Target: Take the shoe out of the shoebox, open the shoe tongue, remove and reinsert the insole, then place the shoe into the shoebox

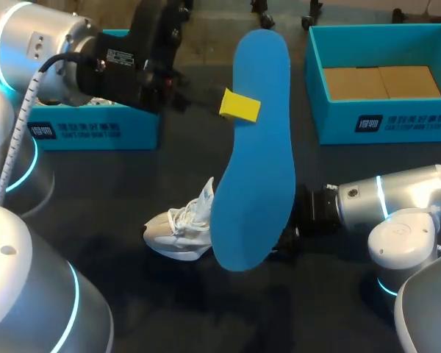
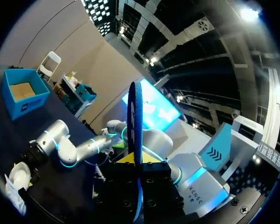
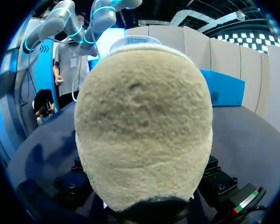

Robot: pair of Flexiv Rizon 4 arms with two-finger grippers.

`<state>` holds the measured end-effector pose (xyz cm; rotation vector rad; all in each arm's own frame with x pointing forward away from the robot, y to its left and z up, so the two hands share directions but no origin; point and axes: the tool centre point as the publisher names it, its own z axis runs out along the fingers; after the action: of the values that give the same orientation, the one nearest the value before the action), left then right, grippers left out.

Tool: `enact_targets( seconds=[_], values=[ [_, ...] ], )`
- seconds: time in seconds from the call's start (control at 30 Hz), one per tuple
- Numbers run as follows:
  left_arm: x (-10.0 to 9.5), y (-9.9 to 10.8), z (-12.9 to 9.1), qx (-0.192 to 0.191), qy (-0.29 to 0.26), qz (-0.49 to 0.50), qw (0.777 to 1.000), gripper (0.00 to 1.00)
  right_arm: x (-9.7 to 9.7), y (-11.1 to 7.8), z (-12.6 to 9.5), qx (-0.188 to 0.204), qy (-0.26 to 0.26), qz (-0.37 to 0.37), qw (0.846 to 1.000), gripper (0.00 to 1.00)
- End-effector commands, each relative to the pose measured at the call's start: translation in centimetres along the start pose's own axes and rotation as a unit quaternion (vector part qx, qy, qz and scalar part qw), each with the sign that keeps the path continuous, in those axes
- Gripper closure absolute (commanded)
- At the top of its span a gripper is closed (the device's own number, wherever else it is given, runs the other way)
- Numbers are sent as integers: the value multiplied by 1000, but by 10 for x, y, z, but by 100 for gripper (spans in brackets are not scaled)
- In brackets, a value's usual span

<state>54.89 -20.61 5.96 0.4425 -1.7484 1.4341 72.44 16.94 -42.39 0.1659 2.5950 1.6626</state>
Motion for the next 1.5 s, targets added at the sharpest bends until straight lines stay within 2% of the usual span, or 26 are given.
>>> enact_targets(
  seconds=[0.03, 0.23, 0.6, 0.7, 0.73, 0.77, 0.8, 0.83, 1.03, 1.5],
  values=[
    [2, 11, 4, 8, 10, -11, 1000, 100, 1, 1, 0, 2, -1, 0, 1000, 100],
    [0, 21, 8, 17, 9, -25, 1000, 100, 1, 1, 0, 2, -1, 0, 1000, 100],
    [0, 21, 8, 17, 9, -25, 1000, 100, 1, 1, 0, 2, -1, 0, 1000, 100],
    [0, 21, 8, 17, 9, -25, 1000, 100, -2, 5, -6, 8, 3, -3, 1000, 100],
    [0, 21, 8, 17, 9, -25, 1000, 100, -2, 5, -7, 8, 9, -6, 1000, 86],
    [0, 21, 8, 17, 9, -25, 1000, 100, -2, 5, -7, 10, 15, -5, 1000, 62],
    [0, 21, 8, 17, 9, -25, 1000, 100, -3, 5, -7, 11, 16, -5, 1000, 2],
    [0, 21, 8, 17, 9, -25, 1000, 100, -3, 5, -7, 11, 16, -5, 1000, 0],
    [0, 21, 8, 17, 9, -25, 1000, 100, -3, 7, -11, 14, 9, 1, 1000, 0],
    [0, 21, 8, 17, 9, -25, 1000, 100, 6, 14, -38, 62, 11, 18, 998, 0]
  ],
)
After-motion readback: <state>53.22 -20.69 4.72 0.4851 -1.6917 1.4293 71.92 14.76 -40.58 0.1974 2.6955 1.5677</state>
